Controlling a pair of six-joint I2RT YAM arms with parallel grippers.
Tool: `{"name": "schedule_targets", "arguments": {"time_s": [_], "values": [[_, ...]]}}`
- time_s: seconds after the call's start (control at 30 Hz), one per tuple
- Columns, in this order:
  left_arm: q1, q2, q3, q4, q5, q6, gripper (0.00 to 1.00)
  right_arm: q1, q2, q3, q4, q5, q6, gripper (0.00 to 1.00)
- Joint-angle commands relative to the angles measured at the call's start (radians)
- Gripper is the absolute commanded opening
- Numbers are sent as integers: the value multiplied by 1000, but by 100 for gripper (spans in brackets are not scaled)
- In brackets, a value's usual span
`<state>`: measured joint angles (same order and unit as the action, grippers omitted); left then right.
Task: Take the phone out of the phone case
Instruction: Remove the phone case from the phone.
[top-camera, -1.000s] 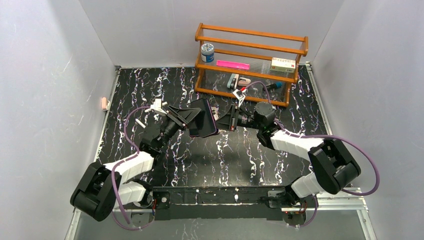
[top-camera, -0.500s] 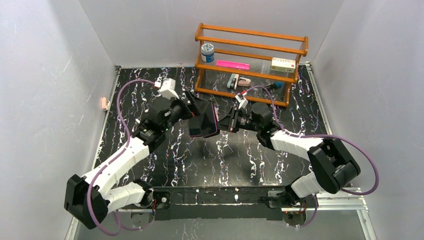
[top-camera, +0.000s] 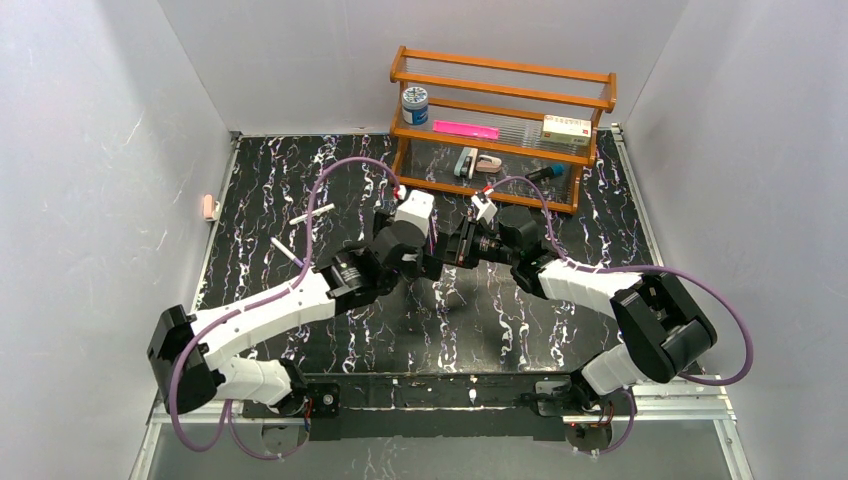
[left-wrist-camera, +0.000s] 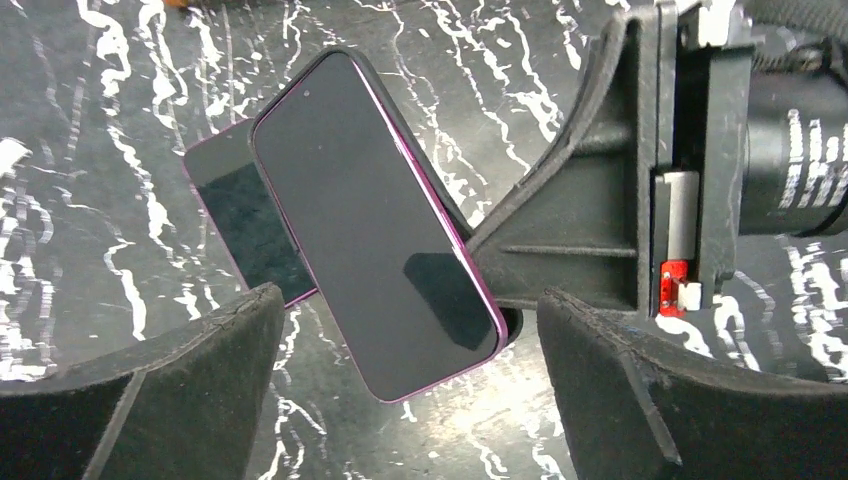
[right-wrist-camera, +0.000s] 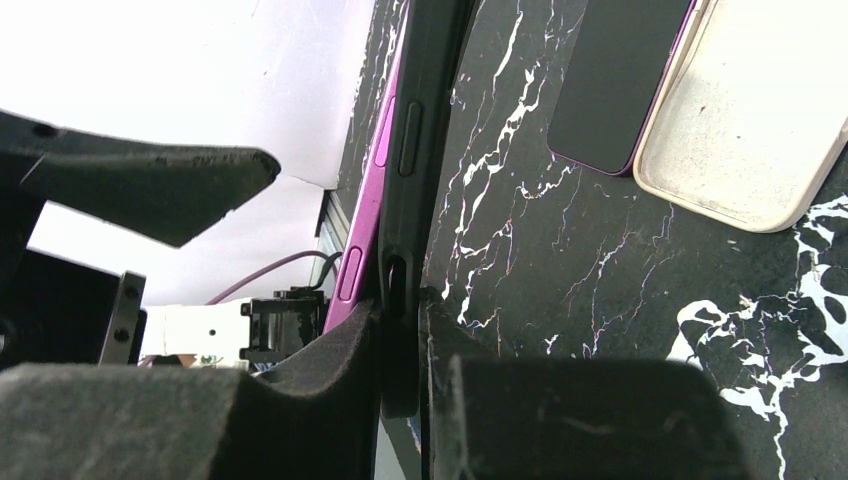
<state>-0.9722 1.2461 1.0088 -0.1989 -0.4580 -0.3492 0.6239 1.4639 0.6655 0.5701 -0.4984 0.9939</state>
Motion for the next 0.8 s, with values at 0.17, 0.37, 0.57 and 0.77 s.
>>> {"name": "schedule_targets", "arguments": {"time_s": [0.17,0.37,0.57,0.77], "values": [[-143,86,95,-111,-297,113,77,6,-5,67,54,3,32,1],[-170,140,109,-122,-343,133,61,6,-5,67,48,6,39,1],[-186,182,118,-144,-392,147,53,7,-8,68,49,3,48,1],[-189,239,128,-149,-421,162,47,7,-21,69,60,-4,66,1]]}}
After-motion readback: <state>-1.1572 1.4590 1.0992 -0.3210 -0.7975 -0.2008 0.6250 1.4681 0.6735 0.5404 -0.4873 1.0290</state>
